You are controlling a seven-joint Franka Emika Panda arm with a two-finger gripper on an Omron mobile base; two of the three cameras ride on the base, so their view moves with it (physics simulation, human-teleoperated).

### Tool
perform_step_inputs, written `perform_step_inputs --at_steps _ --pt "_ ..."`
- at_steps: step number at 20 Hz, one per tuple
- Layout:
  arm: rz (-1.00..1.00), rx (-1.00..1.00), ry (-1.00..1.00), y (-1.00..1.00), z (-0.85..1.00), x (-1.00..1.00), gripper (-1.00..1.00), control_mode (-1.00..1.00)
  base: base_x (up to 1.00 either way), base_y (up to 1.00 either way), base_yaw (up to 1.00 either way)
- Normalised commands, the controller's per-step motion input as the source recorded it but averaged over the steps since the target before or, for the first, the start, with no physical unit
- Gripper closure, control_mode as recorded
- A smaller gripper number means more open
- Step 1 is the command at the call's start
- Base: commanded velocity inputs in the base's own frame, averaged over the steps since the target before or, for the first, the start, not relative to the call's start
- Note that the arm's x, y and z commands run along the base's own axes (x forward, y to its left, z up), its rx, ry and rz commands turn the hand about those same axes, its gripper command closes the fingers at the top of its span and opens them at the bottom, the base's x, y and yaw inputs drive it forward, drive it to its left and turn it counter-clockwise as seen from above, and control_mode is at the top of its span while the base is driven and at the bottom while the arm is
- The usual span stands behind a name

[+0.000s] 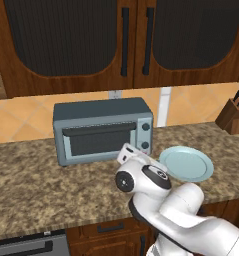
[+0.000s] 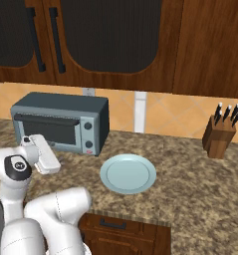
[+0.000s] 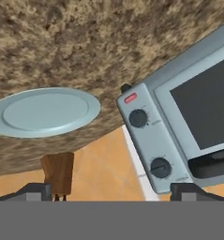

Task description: Pick up the kebab skewer and baguette bread, and place them inside the toaster oven. Close the toaster oven door and start by setting the timer.

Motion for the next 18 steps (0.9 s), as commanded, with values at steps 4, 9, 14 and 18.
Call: perform_step_inputs --at_steps 4,9,14,18 --pt "0.10 0.00 -0.16 -0.76 -0.90 0.42 -1.00 -1.00 0.00 0.00 0.00" --pt "0.11 0.00 -0.16 -0.84 -0.97 0.37 -1.00 -1.00 0.00 0.00 0.00" --pt "0.12 0.00 -0.18 -0.90 -1.00 0.34 -1.00 -1.00 0.00 0.00 0.00" --pt "0.13 0.00 -0.14 -1.00 -0.98 0.31 -1.00 -1.00 0.00 0.00 0.00"
